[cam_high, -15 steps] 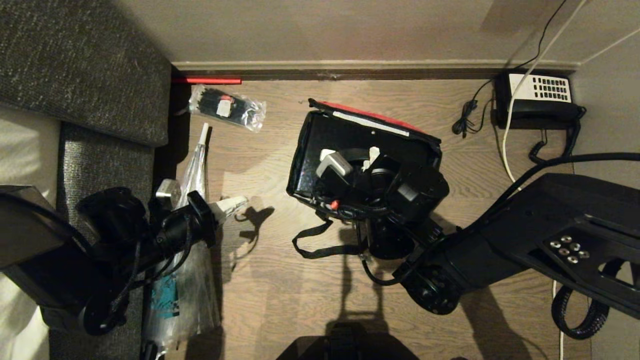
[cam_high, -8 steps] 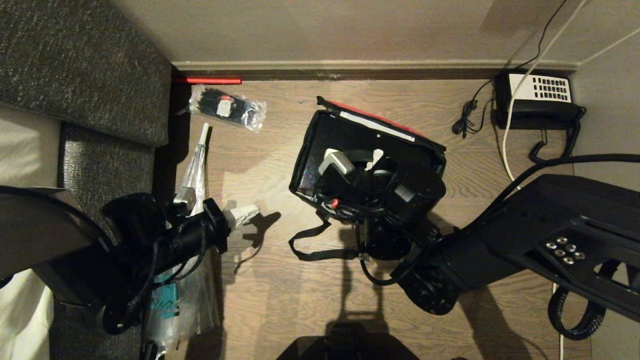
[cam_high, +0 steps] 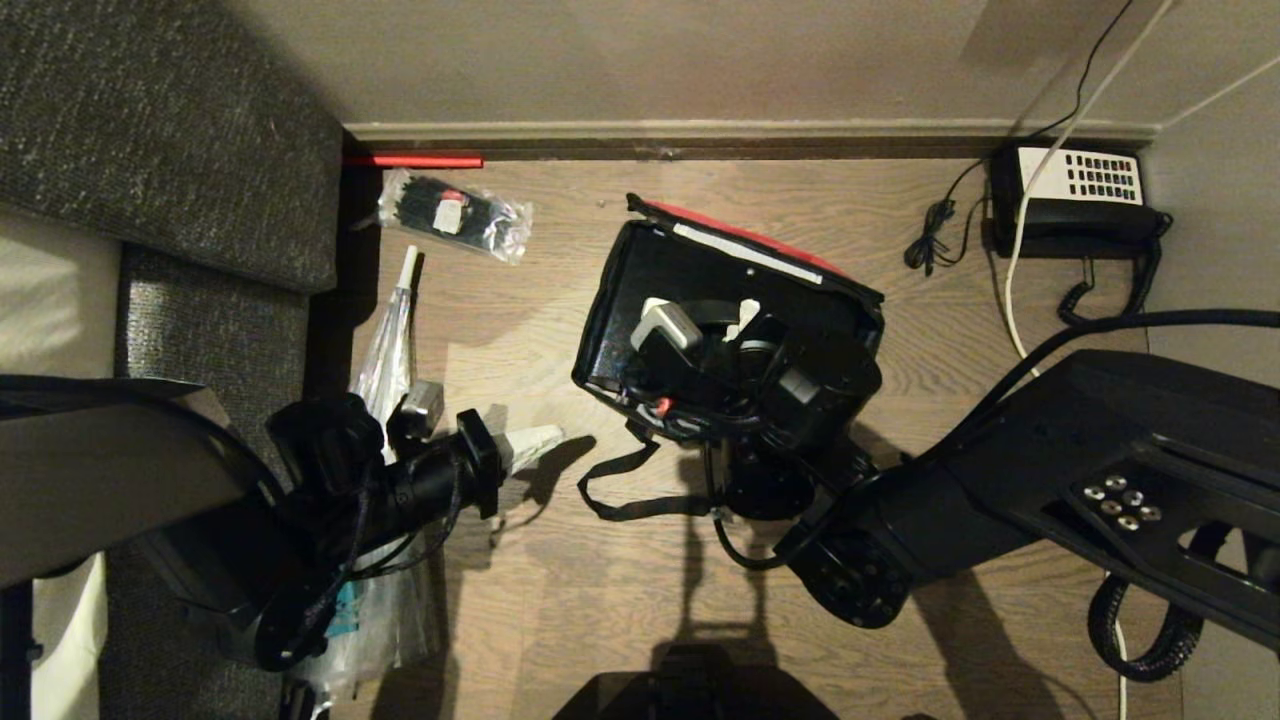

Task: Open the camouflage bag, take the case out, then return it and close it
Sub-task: Lift the black box

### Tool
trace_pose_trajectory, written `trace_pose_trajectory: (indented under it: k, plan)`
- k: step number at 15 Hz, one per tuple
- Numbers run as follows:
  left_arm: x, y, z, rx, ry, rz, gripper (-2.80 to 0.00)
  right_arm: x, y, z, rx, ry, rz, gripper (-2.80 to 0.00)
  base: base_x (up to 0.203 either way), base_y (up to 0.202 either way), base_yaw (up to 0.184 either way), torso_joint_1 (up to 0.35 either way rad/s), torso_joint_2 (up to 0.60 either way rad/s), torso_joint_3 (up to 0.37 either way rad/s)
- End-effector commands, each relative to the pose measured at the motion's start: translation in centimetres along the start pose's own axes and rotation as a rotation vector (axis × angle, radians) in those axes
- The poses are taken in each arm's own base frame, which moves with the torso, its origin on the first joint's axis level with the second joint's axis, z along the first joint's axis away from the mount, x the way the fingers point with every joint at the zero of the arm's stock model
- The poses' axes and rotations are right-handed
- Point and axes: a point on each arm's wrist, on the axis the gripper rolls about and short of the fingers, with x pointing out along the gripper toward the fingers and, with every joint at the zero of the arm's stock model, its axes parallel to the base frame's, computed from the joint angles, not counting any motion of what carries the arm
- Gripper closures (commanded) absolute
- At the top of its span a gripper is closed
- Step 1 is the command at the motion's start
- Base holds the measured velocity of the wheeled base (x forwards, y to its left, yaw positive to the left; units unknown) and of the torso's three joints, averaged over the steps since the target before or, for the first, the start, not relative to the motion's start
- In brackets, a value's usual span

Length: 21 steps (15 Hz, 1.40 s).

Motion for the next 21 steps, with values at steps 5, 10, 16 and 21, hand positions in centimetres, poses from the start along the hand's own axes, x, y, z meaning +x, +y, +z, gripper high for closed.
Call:
trace_pose_trajectory:
  k: [5,10,16,21]
  plan:
    - [1.0,1.3,-0.3,0.092,0.02,0.011,0.0,0.3,-0.2,0.2,0.024,0.005,-0.012,0.0,0.0,0.0,0.0,0.0,0.0,0.0]
    - [0.4,1.1,0.8,0.137,-0.02,0.008,0.0,0.3,-0.7,0.2,0.05,0.007,-0.014,0.0,0.0,0.0,0.0,0.0,0.0,0.0]
    - [0.7,0.5,3.0,0.171,-0.073,-0.033,0.0,0.1,-1.2,0.4,0.065,0.005,-0.012,0.0,0.0,0.0,0.0,0.0,0.0,0.0]
    - [2.4,0.7,2.4,0.176,-0.013,-0.067,0.0,-0.1,-1.0,0.8,0.066,-0.002,-0.001,0.0,0.0,0.0,0.0,0.0,0.0,0.0]
